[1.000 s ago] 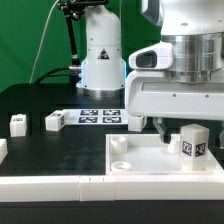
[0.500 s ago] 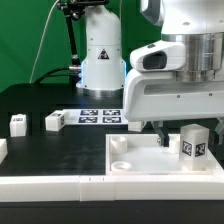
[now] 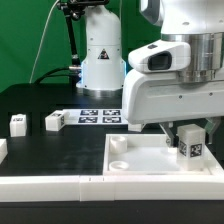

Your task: Assemble one leg

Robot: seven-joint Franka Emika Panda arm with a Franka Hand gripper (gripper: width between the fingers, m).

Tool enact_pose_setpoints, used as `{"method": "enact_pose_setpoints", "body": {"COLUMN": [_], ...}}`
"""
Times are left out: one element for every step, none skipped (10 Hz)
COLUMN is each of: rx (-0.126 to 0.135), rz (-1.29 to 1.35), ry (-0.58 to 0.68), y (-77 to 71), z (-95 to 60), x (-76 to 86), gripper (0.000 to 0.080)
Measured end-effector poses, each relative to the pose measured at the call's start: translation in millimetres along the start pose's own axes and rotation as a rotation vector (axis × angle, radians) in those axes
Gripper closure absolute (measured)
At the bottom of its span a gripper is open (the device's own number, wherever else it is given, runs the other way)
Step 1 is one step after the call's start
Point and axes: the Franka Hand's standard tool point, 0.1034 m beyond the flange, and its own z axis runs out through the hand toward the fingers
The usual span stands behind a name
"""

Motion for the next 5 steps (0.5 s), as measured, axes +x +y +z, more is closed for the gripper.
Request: {"method": "enact_pose_setpoints", "body": {"rx": [0.0,0.0,0.0,0.004,0.009], "rz": [0.012,0.04,0.039,0.136,0.257], "ry": [0.0,0.0,0.0,0.0,0.003], "y": [-0.1,0.0,0.0,-0.5,-0.4], "z": [0.0,0.0,0.0,0.0,-0.1], "x": [0.0,0.0,0.0,0.0,0.5], "gripper": [0.0511,0.0511,0.0511,0.0511,0.0511]}}
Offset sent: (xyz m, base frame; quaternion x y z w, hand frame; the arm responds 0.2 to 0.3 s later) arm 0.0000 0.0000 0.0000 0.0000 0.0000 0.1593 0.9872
